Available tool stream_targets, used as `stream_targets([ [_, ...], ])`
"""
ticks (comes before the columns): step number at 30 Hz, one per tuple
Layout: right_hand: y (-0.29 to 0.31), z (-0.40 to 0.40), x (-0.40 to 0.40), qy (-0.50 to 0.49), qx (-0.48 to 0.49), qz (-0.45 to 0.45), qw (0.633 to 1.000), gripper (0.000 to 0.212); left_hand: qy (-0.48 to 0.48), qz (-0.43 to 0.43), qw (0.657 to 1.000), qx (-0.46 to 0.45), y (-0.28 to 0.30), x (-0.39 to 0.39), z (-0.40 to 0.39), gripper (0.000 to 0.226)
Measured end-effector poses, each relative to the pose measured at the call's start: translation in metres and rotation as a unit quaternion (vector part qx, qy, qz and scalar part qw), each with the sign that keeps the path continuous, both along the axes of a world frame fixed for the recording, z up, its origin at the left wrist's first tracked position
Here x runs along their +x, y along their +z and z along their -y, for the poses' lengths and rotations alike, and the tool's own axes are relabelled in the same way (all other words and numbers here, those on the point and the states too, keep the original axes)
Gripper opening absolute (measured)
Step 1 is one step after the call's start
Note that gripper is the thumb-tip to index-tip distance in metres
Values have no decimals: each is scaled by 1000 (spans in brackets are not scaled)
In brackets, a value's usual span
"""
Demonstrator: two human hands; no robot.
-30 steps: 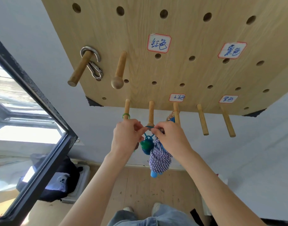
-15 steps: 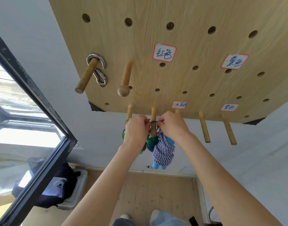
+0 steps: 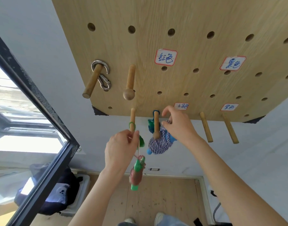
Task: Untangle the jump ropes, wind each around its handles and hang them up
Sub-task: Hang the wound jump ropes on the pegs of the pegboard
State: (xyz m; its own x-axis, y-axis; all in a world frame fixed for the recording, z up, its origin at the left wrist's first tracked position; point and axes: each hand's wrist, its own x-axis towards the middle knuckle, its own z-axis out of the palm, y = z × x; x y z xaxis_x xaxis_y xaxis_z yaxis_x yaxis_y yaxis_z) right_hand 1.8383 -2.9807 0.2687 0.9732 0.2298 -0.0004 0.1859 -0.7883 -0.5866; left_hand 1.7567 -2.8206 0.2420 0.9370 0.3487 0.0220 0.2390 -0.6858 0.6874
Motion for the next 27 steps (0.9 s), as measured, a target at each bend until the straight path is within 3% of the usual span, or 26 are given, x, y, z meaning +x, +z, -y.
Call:
stream_targets([
  [4, -4, 6, -21, 23, 22, -64, 997, 11, 16, -57, 997, -42, -3, 15, -21, 20],
  [10, -8, 0, -23, -9, 12, -59, 998, 10, -10, -147, 989, 1, 3, 58, -28, 34],
  [16, -10, -6, -19, -35, -22, -44, 998, 10, 23, -106, 992, 63, 8, 84, -23, 36],
  [20, -14, -7, -22, -48, -18, -21, 998, 11, 41, -93, 994, 49, 7, 90, -20, 38],
  [27, -29, 23, -57, -39, -15, 29, 999, 8, -1, 27, 999, 24, 5, 24, -20, 26],
])
